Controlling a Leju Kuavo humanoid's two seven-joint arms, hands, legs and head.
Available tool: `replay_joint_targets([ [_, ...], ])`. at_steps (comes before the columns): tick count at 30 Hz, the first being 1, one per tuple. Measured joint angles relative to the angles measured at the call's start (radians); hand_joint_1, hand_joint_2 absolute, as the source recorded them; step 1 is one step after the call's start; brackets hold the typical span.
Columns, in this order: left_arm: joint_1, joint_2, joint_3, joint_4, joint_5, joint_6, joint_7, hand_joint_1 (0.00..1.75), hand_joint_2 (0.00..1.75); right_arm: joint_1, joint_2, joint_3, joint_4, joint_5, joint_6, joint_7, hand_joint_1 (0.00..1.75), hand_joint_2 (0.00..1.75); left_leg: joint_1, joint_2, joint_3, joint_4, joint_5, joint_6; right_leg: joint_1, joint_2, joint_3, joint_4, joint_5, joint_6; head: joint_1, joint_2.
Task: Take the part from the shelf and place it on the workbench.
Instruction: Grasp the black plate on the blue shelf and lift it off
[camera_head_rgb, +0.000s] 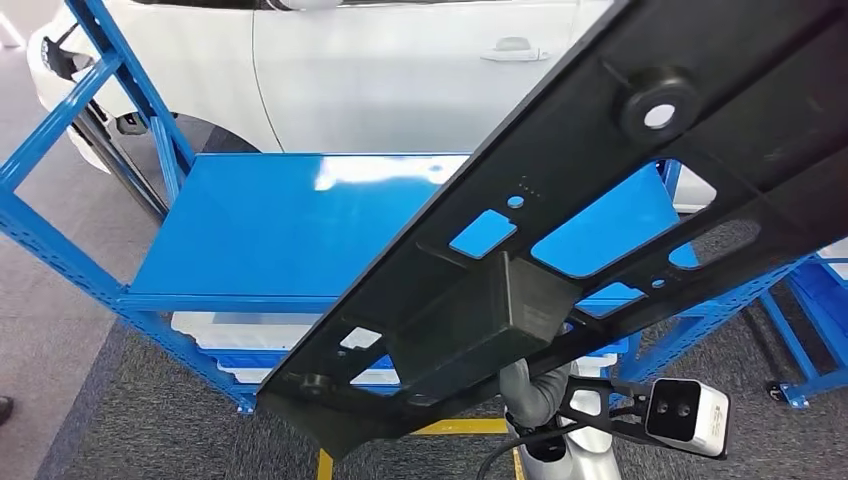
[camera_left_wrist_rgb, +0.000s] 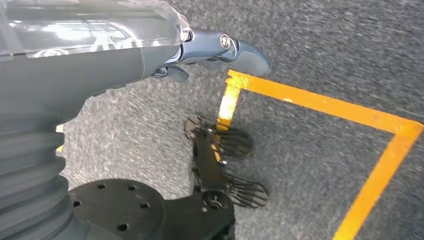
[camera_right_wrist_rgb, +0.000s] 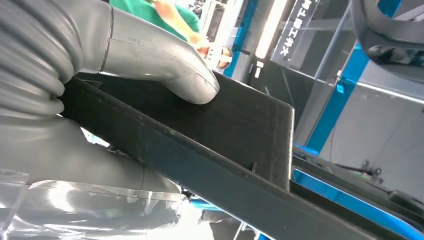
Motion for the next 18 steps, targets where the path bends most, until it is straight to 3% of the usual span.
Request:
replay_joint_targets([
  [1, 0.000, -0.003, -0.001, 0.000, -0.002, -0.004, -0.002, 0.00, 1.75, 0.000, 0.001, -0.004, -0.005, -0.003, 0.004, 0.000, 1.75, 1.75, 0.003, 0.002, -0.011, -0.006, 0.016, 0.005, 0.000, 0.001, -0.012, 0.034, -0.042, 0.004, 0.000, 0.000],
  [3, -0.001, -0.005, -0.003, 0.000, -0.005, -0.013, -0.007, 0.00, 1.75, -0.001, 0.001, -0.008, -0.013, -0.007, 0.007, 0.000, 1.75, 1.75, 0.002, 0.005, -0.043, -0.005, 0.041, 0.010, -0.002, 0.002, -0.041, 0.158, -0.154, 0.008, 0.000, 0.000],
  [4, 0.000, -0.006, -0.004, 0.000, -0.006, -0.017, -0.010, 0.00, 1.75, 0.000, 0.001, -0.009, -0.016, -0.007, 0.005, 0.000, 1.75, 1.75, 0.002, 0.006, -0.061, -0.003, 0.053, 0.010, -0.002, 0.002, -0.049, 0.219, -0.185, 0.010, 0.000, 0.000],
  [5, 0.000, -0.006, -0.005, 0.000, -0.008, -0.020, -0.012, 0.00, 1.75, 0.000, 0.001, -0.009, -0.018, -0.006, 0.000, 0.000, 1.75, 1.75, 0.002, 0.007, -0.080, 0.000, 0.065, 0.008, -0.002, 0.002, -0.046, 0.261, -0.195, 0.011, 0.000, 0.000],
  [6, -0.001, -0.007, -0.005, 0.000, -0.010, -0.022, -0.013, 0.00, 1.75, 0.000, 0.001, -0.009, -0.020, -0.004, -0.005, 0.000, 1.75, 1.75, 0.002, 0.008, -0.098, 0.004, 0.075, 0.006, -0.002, 0.002, -0.028, 0.268, -0.181, 0.010, 0.000, 0.000],
  [8, -0.001, -0.008, -0.006, 0.000, -0.015, -0.024, -0.013, 0.00, 1.75, -0.001, 0.001, -0.009, -0.024, 0.001, -0.013, 0.000, 1.75, 1.75, 0.002, 0.008, -0.133, 0.018, 0.093, 0.001, -0.001, 0.002, 0.064, 0.178, -0.135, 0.006, 0.000, 0.000],
  [10, -0.002, -0.009, -0.007, 0.000, -0.017, -0.025, -0.013, 0.00, 1.75, -0.002, 0.002, -0.009, -0.030, 0.004, -0.016, 0.000, 1.75, 1.75, 0.000, 0.007, -0.157, 0.035, 0.106, -0.008, 0.002, 0.002, 0.167, 0.039, -0.142, -0.003, 0.000, 0.000],
  [11, -0.003, -0.009, -0.007, 0.000, -0.018, -0.025, -0.012, 0.00, 1.75, -0.004, 0.003, -0.009, -0.034, 0.005, -0.018, 0.000, 1.75, 1.75, 0.000, 0.006, -0.162, 0.041, 0.112, -0.013, 0.005, 0.003, 0.193, -0.003, -0.155, -0.008, 0.000, 0.000],
  [12, -0.004, -0.009, -0.007, 0.000, -0.019, -0.025, -0.012, 0.00, 1.75, -0.005, 0.003, -0.009, -0.038, 0.006, -0.021, -0.001, 1.75, 1.75, 0.000, 0.005, -0.165, 0.042, 0.119, -0.019, 0.008, 0.003, 0.201, -0.021, -0.162, -0.014, -0.001, 0.000],
  [14, -0.006, -0.007, -0.008, 0.000, -0.021, -0.025, -0.010, 0.00, 1.75, -0.005, 0.003, -0.009, -0.043, 0.008, -0.031, 0.000, 1.75, 1.75, 0.003, 0.004, -0.170, 0.041, 0.129, -0.033, 0.008, 0.002, 0.186, -0.023, -0.145, -0.029, -0.001, 0.000],
  [15, -0.006, -0.006, -0.008, 0.000, -0.023, -0.024, -0.009, 0.00, 1.75, -0.005, 0.003, -0.008, -0.045, 0.008, -0.036, 0.000, 1.75, 1.75, 0.005, 0.003, -0.177, 0.052, 0.112, -0.039, 0.007, 0.000, 0.175, -0.024, -0.133, -0.037, -0.001, 0.000],
  [16, -0.005, -0.005, -0.008, 0.000, -0.023, -0.023, -0.008, 0.00, 1.75, -0.005, 0.003, -0.007, -0.047, 0.007, -0.041, 0.000, 1.75, 1.75, 0.006, 0.002, -0.188, 0.081, 0.074, -0.045, 0.005, -0.001, 0.161, -0.026, -0.119, -0.044, -0.001, 0.000],
  [18, -0.006, -0.005, -0.010, 0.000, -0.023, -0.022, -0.006, 0.00, 1.75, -0.005, 0.003, -0.004, -0.050, 0.005, -0.055, 0.000, 1.75, 1.75, 0.010, 0.002, -0.218, 0.194, -0.035, -0.055, 0.005, -0.002, 0.128, -0.026, -0.093, -0.051, -0.001, 0.000],
])
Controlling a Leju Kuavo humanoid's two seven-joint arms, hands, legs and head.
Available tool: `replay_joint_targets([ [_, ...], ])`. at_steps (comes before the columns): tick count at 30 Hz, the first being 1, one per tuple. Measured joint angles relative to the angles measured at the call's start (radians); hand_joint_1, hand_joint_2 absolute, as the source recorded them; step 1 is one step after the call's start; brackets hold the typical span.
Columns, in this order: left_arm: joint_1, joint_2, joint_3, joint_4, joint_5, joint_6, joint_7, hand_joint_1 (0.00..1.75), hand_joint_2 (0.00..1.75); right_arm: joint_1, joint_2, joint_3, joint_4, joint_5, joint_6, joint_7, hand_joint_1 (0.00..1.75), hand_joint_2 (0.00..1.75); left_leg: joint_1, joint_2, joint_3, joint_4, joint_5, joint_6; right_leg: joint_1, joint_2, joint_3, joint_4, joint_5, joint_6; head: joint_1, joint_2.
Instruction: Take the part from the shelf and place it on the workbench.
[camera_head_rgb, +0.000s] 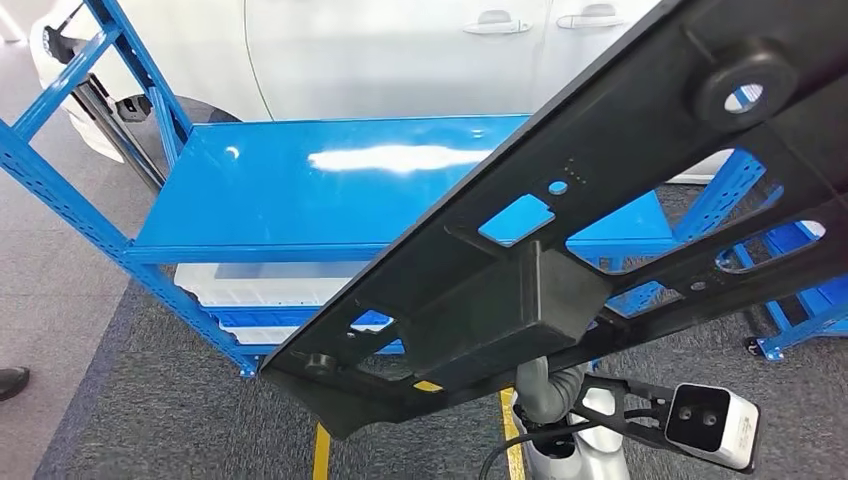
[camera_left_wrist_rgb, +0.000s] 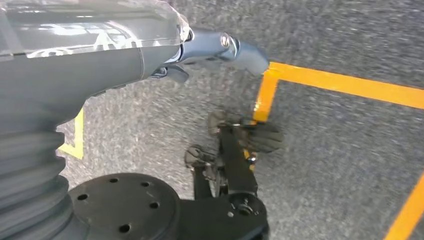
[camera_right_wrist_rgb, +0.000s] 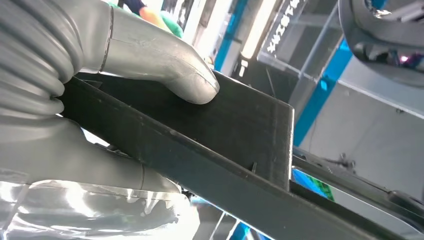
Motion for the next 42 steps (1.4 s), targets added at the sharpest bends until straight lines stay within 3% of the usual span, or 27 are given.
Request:
replay_joint_targets([
  [1, 0.000, 0.000, 0.000, 0.000, 0.001, 0.000, -0.001, 0.00, 1.75, 0.000, 0.000, 0.002, -0.001, -0.002, -0.010, 0.000, 1.75, 1.75, 0.001, 0.000, -0.011, 0.066, -0.037, -0.004, 0.002, 0.000, -0.017, 0.001, 0.013, -0.001, 0.000, 0.000],
  [2, 0.000, 0.000, -0.001, 0.000, 0.003, 0.000, -0.002, 0.00, 1.75, 0.001, -0.001, 0.006, 0.000, -0.004, -0.022, 0.000, 1.75, 1.75, 0.002, 0.000, -0.012, 0.114, -0.049, -0.005, 0.003, 0.000, -0.034, 0.002, 0.025, -0.001, 0.000, 0.000],
  [3, 0.001, 0.000, -0.001, 0.000, 0.004, -0.001, -0.004, 0.00, 1.75, 0.002, -0.003, 0.010, 0.000, -0.006, -0.033, 0.000, 1.75, 1.75, 0.002, 0.000, 0.001, 0.134, -0.038, -0.005, 0.005, 0.000, -0.050, 0.003, 0.037, 0.000, 0.000, 0.000],
  [4, 0.002, 0.000, -0.001, 0.000, 0.006, -0.002, -0.007, 0.00, 1.75, 0.003, -0.004, 0.013, 0.001, -0.007, -0.042, 0.000, 1.75, 1.75, 0.001, 0.000, 0.033, 0.117, -0.011, -0.001, 0.007, 0.000, -0.065, 0.004, 0.048, 0.000, 0.000, 0.000],
  [6, 0.003, 0.000, -0.001, 0.000, 0.007, -0.003, -0.010, 0.00, 1.75, 0.006, -0.005, 0.017, 0.002, -0.006, -0.049, 0.001, 1.75, 1.75, -0.004, 0.000, 0.144, -0.016, 0.020, 0.017, 0.012, 0.000, -0.087, 0.004, 0.069, 0.003, 0.000, 0.000],
  [8, 0.001, 0.001, -0.001, 0.000, 0.008, -0.001, -0.011, 0.00, 1.75, 0.006, -0.005, 0.020, 0.001, 0.002, -0.052, 0.001, 1.75, 1.75, -0.012, 0.002, 0.241, -0.157, 0.002, 0.034, 0.011, -0.003, -0.095, 0.002, 0.088, 0.010, 0.000, 0.000],
  [9, 0.000, 0.001, -0.001, 0.000, 0.010, 0.001, -0.010, 0.00, 1.75, 0.006, -0.006, 0.022, 0.001, 0.006, -0.056, 0.001, 1.75, 1.75, -0.016, 0.002, 0.260, -0.192, -0.008, 0.041, 0.009, -0.005, -0.094, -0.001, 0.097, 0.016, 0.000, 0.000],
  [11, 0.001, -0.001, -0.001, 0.000, 0.012, 0.006, -0.005, 0.00, 1.75, 0.006, -0.006, 0.026, 0.001, 0.010, -0.066, 0.001, 1.75, 1.75, -0.018, 0.003, 0.260, -0.214, 0.009, 0.051, 0.004, -0.007, -0.094, -0.009, 0.112, 0.028, 0.000, 0.000],
  [12, 0.001, -0.002, -0.001, 0.000, 0.013, 0.009, 0.001, 0.00, 1.75, 0.006, -0.008, 0.028, 0.001, 0.010, -0.073, 0.001, 1.75, 1.75, -0.016, 0.004, 0.256, -0.226, 0.022, 0.057, 0.005, -0.004, -0.099, -0.003, 0.104, 0.034, 0.000, 0.000],
  [14, 0.001, -0.005, 0.000, 0.000, 0.016, 0.021, 0.019, 0.00, 1.75, 0.005, -0.014, 0.036, 0.002, 0.005, -0.089, 0.001, 1.75, 1.75, -0.011, 0.006, 0.240, -0.244, 0.050, 0.066, 0.006, 0.002, -0.125, 0.061, 0.033, 0.044, 0.000, 0.000],
  [16, 0.002, -0.006, 0.003, 0.000, 0.021, 0.033, 0.042, 0.00, 1.75, 0.006, -0.023, 0.045, 0.004, -0.003, -0.099, 0.001, 1.75, 1.75, -0.012, 0.008, 0.214, -0.244, 0.073, 0.069, 0.002, 0.005, -0.163, 0.188, -0.056, 0.053, 0.000, 0.000],
  [17, 0.004, -0.006, 0.005, 0.000, 0.023, 0.038, 0.053, 0.00, 1.75, 0.007, -0.028, 0.048, 0.005, -0.007, -0.099, 0.001, 1.75, 1.75, -0.011, 0.009, 0.200, -0.241, 0.082, 0.067, -0.002, 0.005, -0.175, 0.244, -0.075, 0.058, 0.000, 0.000],
  [18, 0.005, -0.007, 0.007, 0.000, 0.025, 0.043, 0.063, 0.00, 1.75, 0.007, -0.032, 0.049, 0.007, -0.011, -0.097, 0.001, 1.75, 1.75, -0.009, 0.009, 0.186, -0.236, 0.090, 0.064, -0.006, 0.005, -0.173, 0.274, -0.070, 0.063, 0.000, 0.000],
  [19, 0.007, -0.007, 0.008, 0.000, 0.027, 0.047, 0.070, 0.00, 1.75, 0.007, -0.036, 0.050, 0.009, -0.014, -0.093, 0.001, 1.75, 1.75, -0.007, 0.010, 0.172, -0.228, 0.096, 0.060, -0.010, 0.004, -0.152, 0.267, -0.049, 0.068, 0.000, 0.000],
  [21, 0.009, -0.008, 0.011, 0.000, 0.027, 0.055, 0.079, 0.00, 1.75, 0.007, -0.041, 0.054, 0.013, -0.019, -0.085, 0.001, 1.75, 1.75, -0.001, 0.009, 0.144, -0.203, 0.101, 0.051, -0.020, 0.003, -0.059, 0.148, -0.012, 0.076, 0.000, 0.000],
  [23, 0.010, -0.009, 0.012, 0.000, 0.026, 0.060, 0.082, 0.00, 1.75, 0.005, -0.043, 0.059, 0.017, -0.021, -0.081, 0.001, 1.75, 1.75, 0.000, 0.008, 0.121, -0.176, 0.100, 0.040, -0.020, 0.006, 0.016, 0.035, -0.019, 0.070, 0.000, 0.000],
  [27, 0.013, -0.010, 0.012, 0.000, 0.020, 0.074, 0.083, 0.00, 1.75, 0.004, -0.046, 0.068, 0.025, -0.022, -0.081, 0.001, 1.75, 1.75, 0.001, 0.006, 0.103, -0.152, 0.099, 0.015, -0.016, 0.008, 0.019, 0.012, -0.026, 0.033, 0.000, 0.000],
  [28, 0.013, -0.011, 0.012, 0.000, 0.018, 0.078, 0.082, 0.00, 1.75, 0.003, -0.047, 0.070, 0.027, -0.021, -0.082, 0.001, 1.75, 1.75, 0.003, 0.006, 0.094, -0.132, 0.083, 0.009, -0.017, 0.006, 0.016, 0.010, -0.022, 0.025, 0.000, 0.000],
  [30, 0.014, -0.013, 0.012, 0.000, 0.016, 0.084, 0.082, 0.00, 1.75, 0.001, -0.047, 0.077, 0.032, -0.021, -0.083, 0.001, 1.75, 1.75, 0.005, 0.006, 0.054, -0.034, 0.016, 0.001, -0.018, 0.004, 0.007, 0.009, -0.012, 0.015, 0.000, 0.000],
  [32, 0.015, -0.014, 0.012, 0.000, 0.015, 0.089, 0.082, 0.00, 1.75, 0.001, -0.048, 0.082, 0.037, -0.022, -0.083, 0.001, 1.75, 1.75, 0.005, 0.006, 0.004, 0.097, -0.046, -0.005, -0.016, 0.003, -0.002, 0.010, -0.006, 0.013, 0.000, 0.000],
  [33, 0.016, -0.014, 0.012, 0.000, 0.013, 0.096, 0.082, 0.00, 1.75, 0.002, -0.049, 0.083, 0.040, -0.025, -0.083, 0.001, 1.75, 1.75, 0.005, 0.006, -0.005, 0.128, -0.052, -0.006, -0.015, 0.003, -0.005, 0.010, -0.004, 0.014, -0.001, 0.000],
  [34, 0.016, -0.014, 0.012, 0.000, 0.011, 0.106, 0.082, 0.00, 1.75, 0.002, -0.050, 0.084, 0.043, -0.031, -0.082, 0.001, 1.75, 1.75, 0.005, 0.006, 0.005, 0.122, -0.039, -0.006, -0.015, 0.003, -0.007, 0.010, -0.002, 0.015, -0.001, 0.000],
  [35, 0.017, -0.014, 0.012, 0.000, 0.009, 0.120, 0.082, 0.00, 1.75, 0.001, -0.051, 0.085, 0.045, -0.038, -0.081, 0.001, 1.75, 1.75, 0.005, 0.006, 0.035, 0.075, -0.011, -0.004, -0.015, 0.003, -0.007, 0.010, -0.001, 0.017, -0.001, 0.000],
  [36, 0.016, -0.015, 0.012, 0.000, 0.008, 0.135, 0.081, 0.00, 1.75, 0.000, -0.052, 0.086, 0.046, -0.045, -0.080, 0.001, 1.75, 1.75, 0.005, 0.006, 0.078, 0.000, 0.022, 0.000, -0.015, 0.003, -0.006, 0.010, -0.001, 0.018, 0.000, 0.000],
  [38, 0.015, -0.015, 0.012, 0.000, 0.010, 0.162, 0.074, 0.00, 1.75, -0.003, -0.052, 0.088, 0.048, -0.053, -0.085, 0.001, 1.75, 1.75, 0.000, 0.004, 0.149, -0.128, 0.056, 0.011, -0.014, 0.004, -0.007, 0.009, 0.002, 0.026, 0.000, 0.000],
  [39, 0.015, -0.015, 0.013, 0.000, 0.012, 0.173, 0.068, 0.00, 1.75, -0.006, -0.052, 0.089, 0.049, -0.055, -0.091, 0.001, 1.75, 1.75, -0.003, 0.004, 0.165, -0.159, 0.058, 0.017, -0.014, 0.005, -0.008, 0.008, 0.004, 0.032, 0.000, 0.000],
  [42, 0.014, -0.016, 0.013, 0.000, 0.017, 0.192, 0.053, 0.00, 1.75, -0.012, -0.053, 0.090, 0.051, -0.056, -0.112, 0.001, 1.75, 1.75, -0.006, 0.004, 0.166, -0.175, 0.062, 0.035, -0.015, 0.005, -0.010, 0.005, 0.007, 0.051, 0.000, 0.000],
])
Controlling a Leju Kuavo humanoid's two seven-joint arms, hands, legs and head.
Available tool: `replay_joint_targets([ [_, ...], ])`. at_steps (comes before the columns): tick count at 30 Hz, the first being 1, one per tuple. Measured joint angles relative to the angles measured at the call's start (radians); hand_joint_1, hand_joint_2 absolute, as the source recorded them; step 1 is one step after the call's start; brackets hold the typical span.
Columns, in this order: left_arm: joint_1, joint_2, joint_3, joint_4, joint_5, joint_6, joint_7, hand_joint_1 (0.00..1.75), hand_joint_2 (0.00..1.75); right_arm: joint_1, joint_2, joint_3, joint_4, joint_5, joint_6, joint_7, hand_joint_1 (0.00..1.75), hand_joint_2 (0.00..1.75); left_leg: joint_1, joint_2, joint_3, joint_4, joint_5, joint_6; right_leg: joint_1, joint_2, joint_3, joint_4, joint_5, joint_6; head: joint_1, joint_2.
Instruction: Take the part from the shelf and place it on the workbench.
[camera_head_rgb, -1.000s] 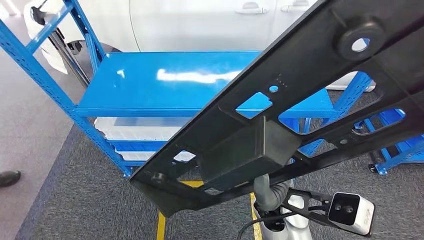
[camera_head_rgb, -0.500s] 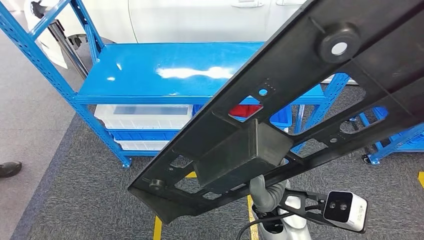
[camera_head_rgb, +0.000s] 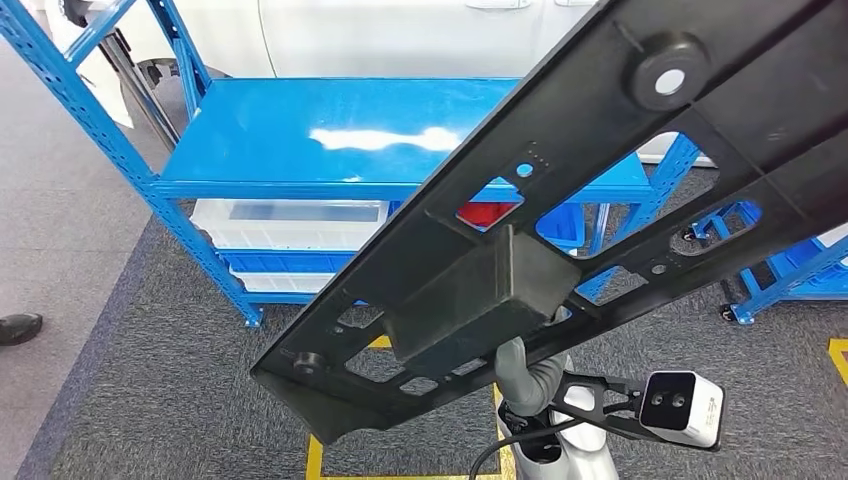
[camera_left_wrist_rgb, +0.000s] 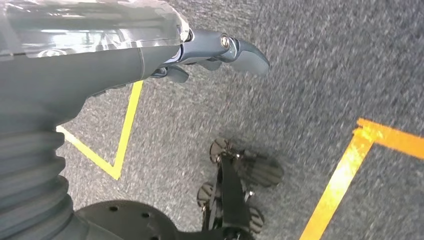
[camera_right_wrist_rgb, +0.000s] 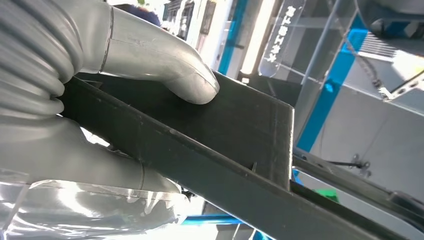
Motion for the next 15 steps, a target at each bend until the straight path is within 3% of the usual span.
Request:
replay_joint_targets([
  [2, -0.001, -0.003, 0.000, 0.000, -0.001, 0.004, -0.011, 0.00, 1.75, -0.005, -0.002, 0.000, 0.000, 0.006, -0.010, 0.000, 1.75, 1.75, 0.004, 0.002, 0.001, -0.012, 0.009, 0.014, 0.000, 0.000, -0.023, 0.047, -0.032, 0.007, 0.000, 0.000],
  [5, -0.001, -0.006, 0.000, 0.000, -0.007, 0.004, -0.029, 0.00, 1.75, -0.007, -0.010, 0.000, 0.003, 0.019, -0.023, 0.000, 1.75, 1.75, 0.001, 0.003, -0.004, -0.013, 0.012, 0.024, 0.001, 0.000, -0.116, 0.238, -0.121, 0.008, 0.000, 0.000],
  [6, -0.001, -0.006, 0.000, 0.000, -0.009, -0.001, -0.032, 0.00, 1.75, -0.006, -0.013, 0.000, 0.005, 0.021, -0.024, 0.000, 1.75, 1.75, -0.001, 0.002, -0.006, -0.011, 0.012, 0.024, 0.001, 0.000, -0.138, 0.281, -0.130, 0.008, 0.000, 0.000],
  [7, -0.001, -0.007, 0.000, 0.000, -0.010, -0.008, -0.033, 0.00, 1.75, -0.006, -0.017, 0.001, 0.007, 0.021, -0.024, 0.000, 1.75, 1.75, -0.002, 0.002, -0.007, -0.008, 0.012, 0.025, 0.001, 0.000, -0.141, 0.285, -0.117, 0.007, 0.000, 0.000],
  [9, 0.000, -0.007, 0.000, 0.000, -0.011, -0.025, -0.037, 0.00, 1.75, -0.007, -0.020, 0.003, 0.009, 0.021, -0.021, 0.000, 1.75, 1.75, -0.004, 0.001, -0.008, 0.001, 0.007, 0.023, 0.002, 0.000, -0.091, 0.179, -0.049, 0.000, 0.000, 0.000],
  [11, -0.001, -0.009, 0.000, 0.000, -0.011, -0.038, -0.038, 0.00, 1.75, -0.009, -0.022, 0.006, 0.009, 0.021, -0.019, 0.000, 1.75, 1.75, -0.007, 0.000, -0.012, 0.012, 0.001, 0.017, 0.006, -0.001, -0.034, 0.055, -0.003, -0.008, 0.000, 0.000],
  [12, -0.001, -0.010, 0.000, 0.000, -0.011, -0.041, -0.037, 0.00, 1.75, -0.009, -0.022, 0.008, 0.009, 0.021, -0.017, 0.000, 1.75, 1.75, -0.008, 0.001, -0.015, 0.017, -0.001, 0.012, 0.009, 0.000, -0.021, 0.023, 0.005, -0.011, 0.000, 0.000],
  [15, -0.001, -0.010, 0.000, 0.000, -0.014, -0.043, -0.031, 0.00, 1.75, -0.008, -0.022, 0.011, 0.009, 0.023, -0.004, 0.000, 1.75, 1.75, -0.004, 0.007, -0.019, 0.019, -0.002, -0.004, 0.012, 0.009, -0.022, 0.010, 0.009, -0.024, 0.000, 0.000],
])
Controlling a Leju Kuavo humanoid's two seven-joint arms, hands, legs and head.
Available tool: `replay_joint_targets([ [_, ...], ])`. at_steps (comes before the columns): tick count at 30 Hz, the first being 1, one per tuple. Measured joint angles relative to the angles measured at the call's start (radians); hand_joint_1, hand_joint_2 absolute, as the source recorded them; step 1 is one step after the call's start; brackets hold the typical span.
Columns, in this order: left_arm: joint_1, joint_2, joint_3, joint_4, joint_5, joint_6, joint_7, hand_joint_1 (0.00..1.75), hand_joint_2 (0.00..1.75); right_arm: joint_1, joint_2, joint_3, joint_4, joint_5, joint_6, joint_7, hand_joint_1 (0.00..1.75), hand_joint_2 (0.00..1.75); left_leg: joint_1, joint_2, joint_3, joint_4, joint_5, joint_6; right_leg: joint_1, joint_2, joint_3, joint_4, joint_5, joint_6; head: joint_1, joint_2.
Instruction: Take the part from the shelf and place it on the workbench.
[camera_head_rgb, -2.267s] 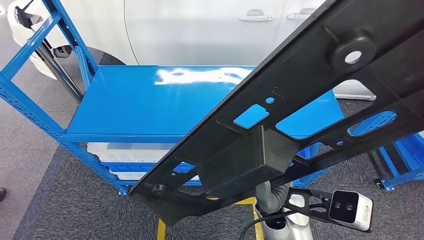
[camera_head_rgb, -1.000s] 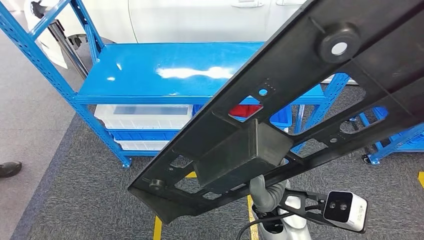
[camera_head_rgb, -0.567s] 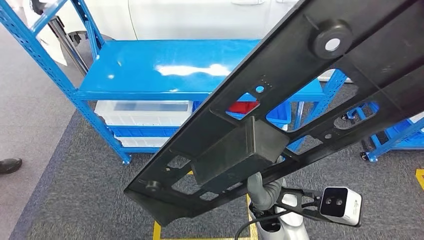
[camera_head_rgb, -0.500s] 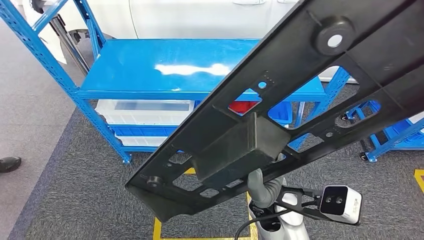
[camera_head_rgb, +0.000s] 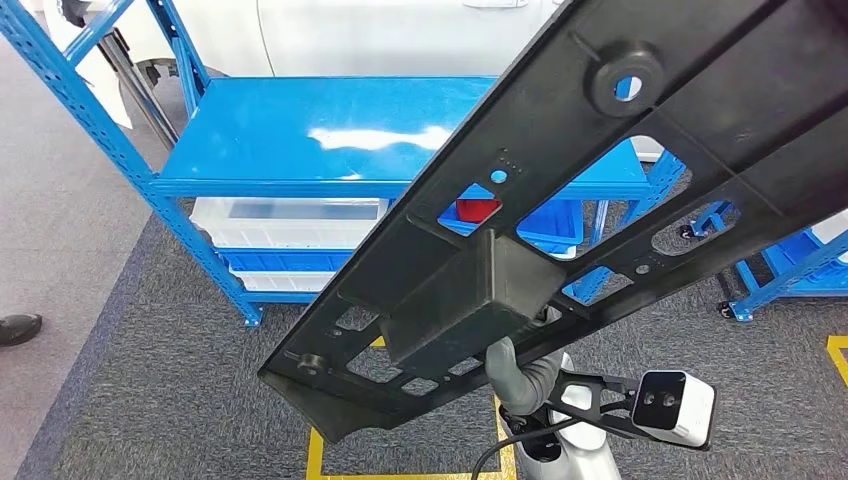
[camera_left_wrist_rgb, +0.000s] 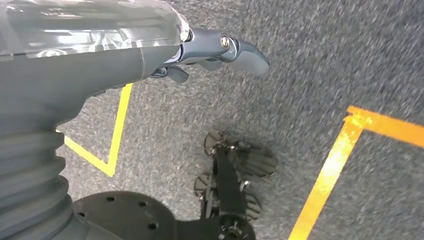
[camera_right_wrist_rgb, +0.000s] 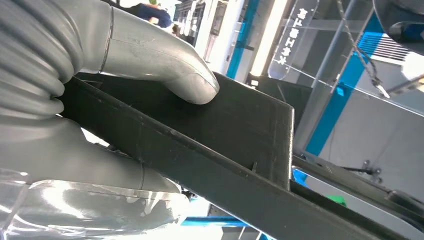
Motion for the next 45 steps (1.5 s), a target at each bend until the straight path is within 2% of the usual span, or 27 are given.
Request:
replay_joint_targets([
  [2, 0.000, 0.000, 0.000, 0.000, -0.004, 0.001, 0.004, 0.00, 1.75, 0.000, 0.000, 0.005, 0.000, 0.005, 0.010, 0.000, 1.75, 1.75, 0.003, 0.000, -0.012, 0.033, -0.027, -0.012, -0.005, 0.006, 0.003, -0.009, 0.006, -0.010, 0.000, 0.000],
  [5, 0.000, 0.000, 0.000, 0.000, -0.009, 0.008, 0.008, 0.00, 1.75, 0.002, 0.000, 0.011, 0.000, 0.015, 0.020, 0.000, 1.75, 1.75, 0.009, -0.002, -0.090, 0.210, -0.120, -0.027, -0.007, 0.017, 0.003, -0.012, 0.010, -0.015, 0.000, 0.000],
  [6, 0.001, 0.000, -0.001, 0.000, -0.011, 0.011, 0.009, 0.00, 1.75, 0.004, 0.000, 0.012, 0.000, 0.017, 0.021, 0.000, 1.75, 1.75, 0.011, -0.002, -0.114, 0.261, -0.135, -0.030, -0.007, 0.022, 0.002, -0.012, 0.010, -0.015, 0.000, 0.000],
  [7, 0.002, 0.000, -0.001, 0.000, -0.013, 0.015, 0.011, 0.00, 1.75, 0.005, 0.000, 0.012, 0.000, 0.018, 0.023, 0.000, 1.75, 1.75, 0.012, -0.003, -0.122, 0.279, -0.131, -0.032, -0.007, 0.029, 0.002, -0.011, 0.010, -0.015, 0.000, 0.000],
  [8, 0.002, 0.000, -0.001, 0.000, -0.016, 0.017, 0.012, 0.00, 1.75, 0.005, 0.000, 0.012, 0.000, 0.019, 0.025, 0.000, 1.75, 1.75, 0.013, -0.004, -0.110, 0.253, -0.106, -0.031, -0.007, 0.038, 0.003, -0.011, 0.010, -0.014, 0.000, 0.000],
  [9, 0.003, 0.000, -0.001, 0.000, -0.018, 0.018, 0.013, 0.00, 1.75, 0.005, 0.000, 0.012, -0.001, 0.020, 0.029, 0.000, 1.75, 1.75, 0.014, -0.012, -0.079, 0.190, -0.068, -0.028, -0.007, 0.047, 0.005, -0.011, 0.011, -0.013, 0.000, 0.000],
  [11, 0.003, 0.001, -0.002, 0.000, -0.021, 0.021, 0.013, 0.00, 1.75, 0.004, 0.000, 0.012, -0.001, 0.023, 0.034, 0.000, 1.75, 1.75, 0.015, -0.055, -0.010, 0.047, -0.011, -0.018, -0.008, 0.066, 0.006, -0.011, 0.012, -0.007, 0.000, 0.000],
  [13, 0.003, 0.001, -0.003, 0.000, -0.022, 0.022, 0.013, 0.00, 1.75, 0.003, 0.000, 0.011, -0.002, 0.022, 0.035, 0.000, 1.75, 1.75, 0.013, -0.083, 0.017, -0.012, -0.003, -0.008, -0.011, 0.086, -0.001, -0.011, 0.017, 0.006, 0.000, 0.000],
  [15, 0.002, 0.000, -0.003, 0.000, -0.026, 0.019, 0.012, 0.00, 1.75, 0.000, 0.000, 0.005, -0.001, 0.010, 0.035, 0.000, 1.75, 1.75, 0.012, -0.067, 0.018, -0.018, 0.000, 0.001, -0.013, 0.103, -0.008, -0.014, 0.022, 0.021, 0.000, 0.000],
  [17, -0.001, 0.000, -0.005, 0.000, -0.030, 0.012, 0.010, 0.00, 1.75, -0.008, -0.001, -0.008, -0.001, -0.008, 0.039, 0.000, 1.75, 1.75, 0.015, -0.043, 0.022, -0.032, 0.009, 0.014, -0.010, 0.072, -0.021, 0.011, 0.005, 0.031, 0.000, 0.000],
  [19, -0.001, -0.001, -0.007, 0.000, -0.032, 0.007, 0.010, 0.00, 1.75, -0.020, -0.002, -0.021, -0.001, -0.022, 0.049, -0.001, 1.75, 1.75, 0.013, -0.016, 0.023, -0.039, 0.013, 0.024, -0.006, 0.018, -0.071, 0.115, -0.055, 0.035, 0.000, 0.000],
  [21, 0.002, -0.001, -0.007, 0.000, -0.032, 0.006, 0.014, 0.00, 1.75, -0.026, -0.003, -0.031, 0.000, -0.026, 0.057, -0.001, 1.75, 1.75, 0.008, 0.011, 0.021, -0.038, 0.011, 0.028, -0.006, 0.000, -0.133, 0.243, -0.109, 0.038, 0.000, 0.000],
  [22, 0.002, -0.001, -0.007, 0.000, -0.032, 0.006, 0.015, 0.00, 1.75, -0.026, -0.004, -0.035, 0.001, -0.026, 0.059, -0.001, 1.75, 1.75, 0.007, 0.023, 0.020, -0.036, 0.010, 0.029, -0.006, -0.003, -0.144, 0.268, -0.110, 0.039, 0.000, 0.000],
  [23, 0.002, -0.001, -0.007, 0.000, -0.031, 0.008, 0.017, 0.00, 1.75, -0.027, -0.005, -0.037, 0.001, -0.026, 0.060, -0.001, 1.75, 1.75, 0.005, 0.035, 0.020, -0.033, 0.008, 0.029, -0.006, -0.006, -0.134, 0.253, -0.092, 0.038, 0.000, 0.000],
  [25, 0.000, -0.001, -0.007, 0.000, -0.031, 0.011, 0.021, 0.00, 1.75, -0.031, -0.006, -0.038, 0.002, -0.026, 0.064, -0.001, 1.75, 1.75, 0.003, 0.056, 0.020, -0.024, 0.001, 0.026, -0.003, -0.033, -0.065, 0.125, -0.031, 0.031, 0.000, 0.000],
  [27, 0.000, -0.001, -0.007, 0.000, -0.031, 0.012, 0.024, 0.00, 1.75, -0.037, -0.006, -0.038, 0.002, -0.025, 0.066, -0.001, 1.75, 1.75, -0.002, 0.072, 0.019, -0.012, -0.007, 0.017, 0.004, -0.064, -0.011, 0.018, 0.001, 0.017, 0.000, 0.000],
  [28, 0.000, -0.001, -0.007, 0.000, -0.031, 0.014, 0.025, 0.00, 1.75, -0.039, -0.006, -0.038, 0.002, -0.024, 0.066, -0.001, 1.75, 1.75, -0.005, 0.079, 0.018, -0.009, -0.010, 0.013, 0.008, -0.069, -0.003, -0.001, 0.002, 0.010, 0.000, 0.000],
  [30, -0.001, -0.001, -0.007, 0.000, -0.033, 0.020, 0.026, 0.00, 1.75, -0.040, -0.006, -0.038, 0.002, -0.017, 0.064, -0.001, 1.75, 1.75, -0.006, 0.095, 0.020, -0.008, -0.012, 0.004, 0.009, -0.048, -0.007, -0.003, 0.006, -0.001, 0.000, 0.000],
  [31, -0.003, 0.000, -0.008, 0.000, -0.035, 0.023, 0.026, 0.00, 1.75, -0.042, -0.007, -0.039, 0.002, -0.008, 0.059, -0.001, 1.75, 1.75, -0.005, 0.093, 0.019, -0.002, -0.018, -0.002, 0.007, -0.039, -0.008, -0.006, 0.009, -0.006, 0.000, 0.000],
  [33, -0.005, 0.002, -0.008, 0.000, -0.039, 0.027, 0.025, 0.00, 1.75, -0.046, -0.007, -0.038, 0.002, 0.016, 0.046, -0.001, 1.75, 1.75, 0.000, 0.055, -0.001, 0.057, -0.059, -0.013, 0.000, -0.020, -0.008, -0.011, 0.015, -0.016, 0.000, 0.000],
  [35, -0.003, 0.005, -0.009, 0.000, -0.040, 0.025, 0.018, 0.00, 1.75, -0.050, -0.007, -0.037, 0.002, 0.043, 0.036, -0.001, 1.75, 1.75, 0.006, 0.010, -0.055, 0.181, -0.127, -0.023, -0.002, 0.001, -0.010, -0.011, 0.018, -0.020, 0.000, 0.000],
  [37, -0.001, 0.011, -0.009, 0.000, -0.040, 0.018, 0.008, 0.00, 1.75, -0.052, -0.007, -0.037, 0.001, 0.063, 0.030, -0.001, 1.75, 1.75, 0.009, -0.001, -0.099, 0.276, -0.156, -0.027, -0.002, 0.026, -0.012, -0.009, 0.020, -0.021, 0.000, 0.000],
  [38, -0.001, 0.014, -0.009, 0.000, -0.041, 0.015, 0.003, 0.00, 1.75, -0.054, -0.006, -0.037, 0.000, 0.070, 0.026, -0.001, 1.75, 1.75, 0.010, -0.002, -0.100, 0.275, -0.142, -0.027, -0.002, 0.039, -0.012, -0.008, 0.020, -0.020, 0.000, 0.000],
  [40, -0.002, 0.021, -0.009, 0.000, -0.041, 0.012, -0.004, 0.00, 1.75, -0.063, -0.006, -0.037, -0.007, 0.076, 0.017, -0.001, 1.75, 1.75, 0.012, -0.017, -0.052, 0.164, -0.068, -0.023, -0.002, 0.064, -0.010, -0.006, 0.020, -0.018, 0.000, 0.000],
  [42, -0.004, 0.030, -0.009, 0.000, -0.044, 0.010, -0.010, 0.00, 1.75, -0.077, -0.004, -0.036, -0.013, 0.080, 0.007, -0.001, 1.75, 1.75, 0.015, -0.066, 0.002, 0.038, -0.017, -0.014, -0.002, 0.088, -0.011, -0.005, 0.022, -0.010, 0.000, 0.000],
  [44, -0.007, 0.039, -0.010, 0.000, -0.049, 0.007, -0.015, 0.00, 1.75, -0.089, -0.003, -0.035, -0.017, 0.086, -0.003, -0.001, 1.75, 1.75, 0.014, -0.093, 0.019, -0.005, -0.013, -0.006, -0.006, 0.110, -0.021, -0.005, 0.029, 0.004, 0.000, 0.000],
  [45, -0.010, 0.043, -0.010, 0.000, -0.052, 0.006, -0.017, 0.00, 1.75, -0.094, -0.003, -0.035, -0.018, 0.088, -0.008, -0.001, 1.75, 1.75, 0.013, -0.085, 0.019, -0.009, -0.011, -0.002, -0.009, 0.120, -0.025, -0.007, 0.033, 0.012, 0.000, 0.000],
])
